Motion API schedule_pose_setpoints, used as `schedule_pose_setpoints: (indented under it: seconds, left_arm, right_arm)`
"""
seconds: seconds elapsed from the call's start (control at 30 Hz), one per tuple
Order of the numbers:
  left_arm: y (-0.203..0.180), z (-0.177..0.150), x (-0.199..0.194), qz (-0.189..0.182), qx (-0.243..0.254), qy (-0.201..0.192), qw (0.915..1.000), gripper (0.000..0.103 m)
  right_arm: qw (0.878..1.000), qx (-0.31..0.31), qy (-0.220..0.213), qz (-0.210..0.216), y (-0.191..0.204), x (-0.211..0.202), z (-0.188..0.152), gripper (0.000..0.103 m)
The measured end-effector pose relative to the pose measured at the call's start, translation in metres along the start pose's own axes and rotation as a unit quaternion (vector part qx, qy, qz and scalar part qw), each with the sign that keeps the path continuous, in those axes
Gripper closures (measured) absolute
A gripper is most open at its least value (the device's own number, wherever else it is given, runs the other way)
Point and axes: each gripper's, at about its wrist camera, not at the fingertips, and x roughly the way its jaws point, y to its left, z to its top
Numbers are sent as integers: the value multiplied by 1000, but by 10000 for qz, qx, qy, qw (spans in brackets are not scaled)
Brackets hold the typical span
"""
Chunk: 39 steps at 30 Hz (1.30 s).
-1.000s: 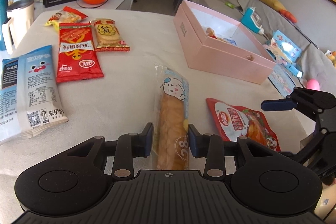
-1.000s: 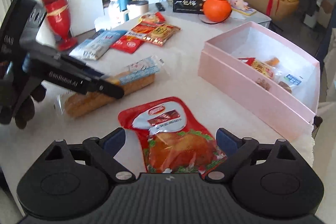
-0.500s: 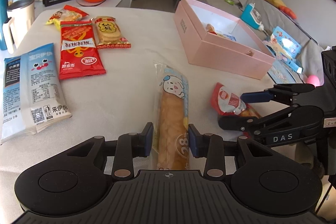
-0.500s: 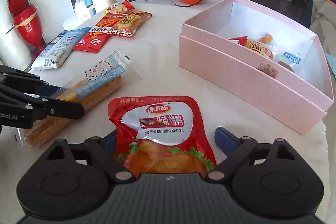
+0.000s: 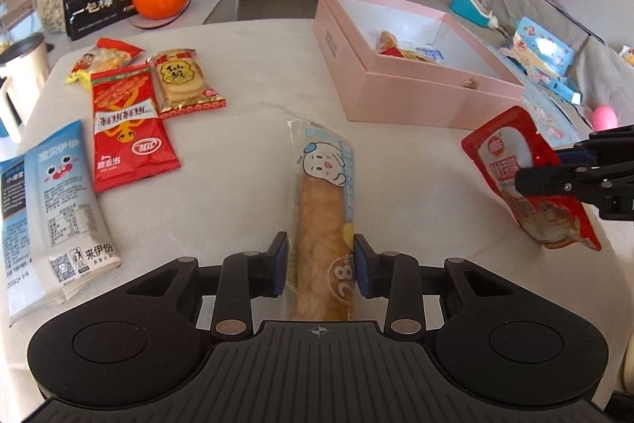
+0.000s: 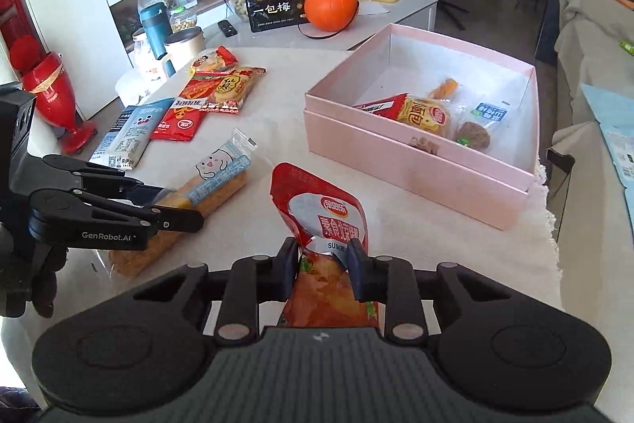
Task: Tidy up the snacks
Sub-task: 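Lift the bread stick with left gripper while right gripper lifts the chicken packet toward the box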
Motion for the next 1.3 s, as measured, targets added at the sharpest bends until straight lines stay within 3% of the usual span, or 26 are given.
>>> schedule_pose_setpoints:
  seconds: [0.17, 0.37, 0.53, 0.7, 0.9, 1.03, 1.17, 1.3]
  left_arm:
    - [-4, 0, 3, 21, -9, -15, 10000, 65]
    - [-10, 5, 9, 116, 20, 1, 9999, 65]
    - [-12, 7, 9, 111, 167, 100, 9997, 65]
    - [-25, 2, 8, 317, 606, 65, 9976, 66]
    - [-42, 8, -16, -321, 623, -56, 9975, 71]
    - [-56, 44, -42, -643, 703, -492, 9942, 71]
    - [-62, 112, -60, -1093, 574, -1201, 9850, 70]
    - [-58, 190, -31, -1816, 134, -1365, 9738, 66]
  right_arm:
    - [9991, 281, -85, -300, -30, -15, -5, 80]
    - [9969, 647, 206, -408, -48, 8, -12, 78]
    - [9974, 517, 331, -370, -40, 24, -12, 81]
    - [9989, 228, 268, -323, -33, 10, -11, 81]
    - [9989, 214, 115, -394, -42, -21, -15, 81]
    - [9986, 364, -198, -322, -52, -49, -5, 81]
    - [9941, 540, -916, -231, -66, -81, 39, 81]
    - [9829, 1126, -1455, 1, -84, -81, 93, 80]
